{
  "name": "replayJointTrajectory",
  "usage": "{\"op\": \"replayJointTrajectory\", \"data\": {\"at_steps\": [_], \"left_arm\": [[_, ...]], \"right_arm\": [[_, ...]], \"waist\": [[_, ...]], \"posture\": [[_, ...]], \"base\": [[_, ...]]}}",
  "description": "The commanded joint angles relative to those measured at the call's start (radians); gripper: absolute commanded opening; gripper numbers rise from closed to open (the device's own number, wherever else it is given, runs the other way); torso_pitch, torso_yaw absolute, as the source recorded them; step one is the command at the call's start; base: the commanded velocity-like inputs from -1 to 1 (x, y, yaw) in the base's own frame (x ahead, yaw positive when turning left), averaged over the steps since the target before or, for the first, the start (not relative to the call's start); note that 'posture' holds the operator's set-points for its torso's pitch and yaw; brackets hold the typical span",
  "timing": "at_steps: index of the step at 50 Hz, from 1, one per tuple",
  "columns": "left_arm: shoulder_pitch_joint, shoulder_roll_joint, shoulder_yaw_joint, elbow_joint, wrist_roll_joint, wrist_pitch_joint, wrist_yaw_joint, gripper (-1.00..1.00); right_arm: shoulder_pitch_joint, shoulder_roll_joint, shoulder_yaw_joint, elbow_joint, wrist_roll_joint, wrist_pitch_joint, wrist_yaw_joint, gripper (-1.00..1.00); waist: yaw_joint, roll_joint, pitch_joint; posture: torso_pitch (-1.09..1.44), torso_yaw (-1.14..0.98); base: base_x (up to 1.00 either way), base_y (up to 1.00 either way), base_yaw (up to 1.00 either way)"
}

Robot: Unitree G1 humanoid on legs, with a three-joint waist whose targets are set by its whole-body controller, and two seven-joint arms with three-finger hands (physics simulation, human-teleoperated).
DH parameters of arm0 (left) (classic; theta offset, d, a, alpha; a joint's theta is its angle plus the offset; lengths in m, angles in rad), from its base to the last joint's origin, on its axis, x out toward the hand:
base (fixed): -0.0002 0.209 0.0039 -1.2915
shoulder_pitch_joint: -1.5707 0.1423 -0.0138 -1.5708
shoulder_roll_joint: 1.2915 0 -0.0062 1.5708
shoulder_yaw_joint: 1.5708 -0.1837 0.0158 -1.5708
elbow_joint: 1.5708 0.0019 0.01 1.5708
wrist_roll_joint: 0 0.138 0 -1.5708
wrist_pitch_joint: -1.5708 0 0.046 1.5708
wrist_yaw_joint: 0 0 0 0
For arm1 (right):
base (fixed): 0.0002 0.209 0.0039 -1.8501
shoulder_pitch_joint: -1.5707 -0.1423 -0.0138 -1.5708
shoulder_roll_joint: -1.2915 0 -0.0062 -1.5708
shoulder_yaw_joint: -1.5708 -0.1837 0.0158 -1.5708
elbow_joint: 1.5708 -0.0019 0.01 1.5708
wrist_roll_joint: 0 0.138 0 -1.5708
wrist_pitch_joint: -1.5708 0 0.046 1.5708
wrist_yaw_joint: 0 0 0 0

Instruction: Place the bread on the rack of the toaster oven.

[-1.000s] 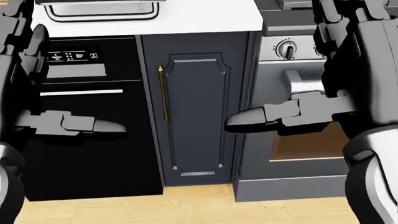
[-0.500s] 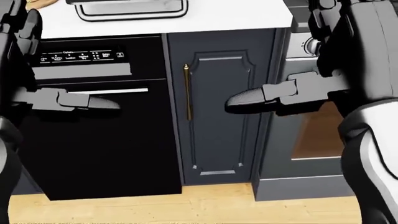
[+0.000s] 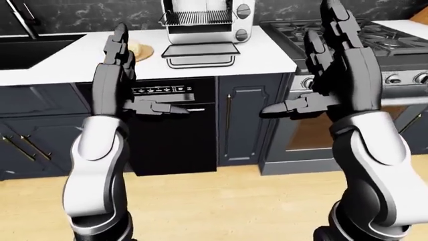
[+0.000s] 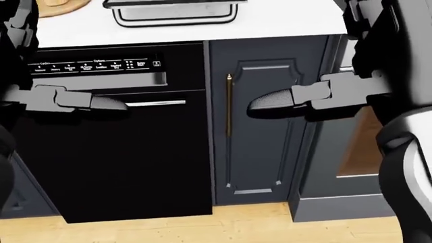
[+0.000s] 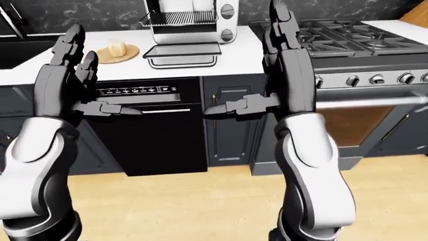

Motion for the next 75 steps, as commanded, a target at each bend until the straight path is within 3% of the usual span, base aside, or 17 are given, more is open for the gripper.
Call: {"op": "replayJointTrajectory", "data": {"at_steps": [1, 8, 16, 21, 24, 34, 43, 45, 47, 48, 49, 56, 61, 64, 72, 74, 75], "left_arm": [[-0.039, 0.005, -0.002, -0.033, -0.006, -0.037, -0.002, 1.0], [-0.042, 0.013, 0.004, -0.005, -0.004, -0.063, 0.004, 1.0], [-0.077, 0.024, 0.001, -0.001, -0.005, -0.042, 0.005, 1.0], [-0.131, 0.039, 0.0, 0.046, -0.005, -0.045, -0.003, 1.0], [-0.157, 0.046, 0.002, 0.071, -0.006, -0.05, 0.001, 1.0], [-0.205, 0.055, -0.004, 0.106, -0.002, -0.051, -0.007, 1.0], [-0.202, 0.062, 0.007, 0.067, -0.008, -0.022, -0.004, 1.0], [-0.198, 0.066, 0.009, 0.06, -0.007, -0.02, -0.002, 1.0], [-0.195, 0.066, 0.013, 0.049, -0.011, -0.012, -0.001, 1.0], [-0.193, 0.068, 0.013, 0.046, -0.011, -0.011, -0.001, 1.0], [-0.188, 0.066, 0.015, 0.041, -0.014, -0.01, 0.001, 1.0], [-0.183, 0.075, 0.021, 0.027, -0.019, 0.001, 0.008, 1.0], [-0.186, 0.08, 0.025, 0.011, -0.025, 0.016, 0.009, 1.0], [-0.184, 0.083, 0.029, 0.008, -0.028, 0.018, 0.012, 1.0], [-0.183, 0.09, 0.03, 0.006, -0.033, 0.021, 0.018, 1.0], [-0.185, 0.091, 0.033, 0.006, -0.035, 0.022, 0.02, 1.0], [-0.184, 0.093, 0.033, 0.006, -0.035, 0.022, 0.02, 1.0]], "right_arm": [[-0.032, -0.012, -0.017, -0.026, -0.005, -0.032, -0.012, 1.0], [-0.042, -0.015, -0.013, -0.012, -0.004, -0.037, -0.015, 1.0], [-0.075, -0.026, -0.014, -0.012, -0.001, -0.021, -0.008, 1.0], [-0.093, -0.04, -0.017, 0.004, -0.002, -0.028, 0.001, 1.0], [-0.135, -0.055, -0.022, 0.027, 0.002, -0.017, 0.007, 1.0], [-0.216, -0.087, -0.034, 0.037, 0.026, 0.029, 0.002, 1.0], [-0.24, -0.093, -0.035, 0.025, 0.044, 0.053, -0.011, 1.0], [-0.24, -0.096, -0.034, 0.023, 0.045, 0.056, -0.011, 1.0], [-0.243, -0.097, -0.036, 0.02, 0.047, 0.061, -0.011, 1.0], [-0.242, -0.095, -0.037, 0.018, 0.049, 0.061, -0.013, 1.0], [-0.235, -0.096, -0.031, 0.015, 0.045, 0.057, -0.015, 1.0], [-0.24, -0.1, -0.038, 0.0, 0.045, 0.064, -0.015, 1.0], [-0.249, -0.104, -0.046, -0.016, 0.057, 0.089, -0.022, 1.0], [-0.247, -0.107, -0.045, -0.017, 0.058, 0.086, -0.024, 1.0], [-0.248, -0.113, -0.043, -0.023, 0.059, 0.089, -0.026, 1.0], [-0.252, -0.117, -0.041, -0.02, 0.056, 0.087, -0.024, 1.0], [-0.253, -0.118, -0.041, -0.02, 0.055, 0.084, -0.022, 1.0]], "waist": [[-0.006, -0.002, -0.021], [0.001, -0.104, -0.014], [-0.008, -0.056, -0.01], [-0.026, 0.054, -0.041], [-0.009, 0.035, -0.01], [0.01, -0.09, -0.02], [-0.008, -0.046, -0.006], [-0.015, -0.015, -0.002], [-0.017, 0.058, -0.027], [-0.008, 0.026, -0.02], [-0.015, 0.044, -0.011], [0.005, -0.01, -0.008], [0.019, -0.092, -0.023], [0.013, -0.093, -0.008], [-0.011, -0.018, -0.002], [-0.016, 0.042, -0.025], [-0.01, 0.034, -0.035]], "posture": [[0.0, 0.0], [0.0, 0.0], [0.0, 0.0], [0.0, 0.0], [0.0, 0.0], [0.0, 0.0], [0.0, 0.0], [0.0, 0.0], [0.0, 0.0], [0.0, 0.0], [0.0, 0.0], [0.0, 0.0], [0.0, 0.0], [0.0, 0.0], [0.0, 0.0], [0.0, 0.0], [0.0, 0.0]], "base": [[0.17, 0.25, 0.0], [0.24, 0.25, 0.0], [0.27, 0.25, 0.0], [0.27, 0.26, 0.0], [0.27, 0.25, 0.0], [0.27, 0.24, 0.0], [0.28, 0.13, 0.0], [0.29, 0.12, 0.0], [0.29, 0.12, 0.0], [0.29, 0.12, 0.0], [0.3, 0.11, 0.0], [0.28, 0.12, 0.0], [0.28, 0.11, 0.0], [0.29, 0.11, 0.0], [0.27, 0.08, 0.0], [0.19, 0.07, 0.0], [0.13, 0.08, 0.0]]}}
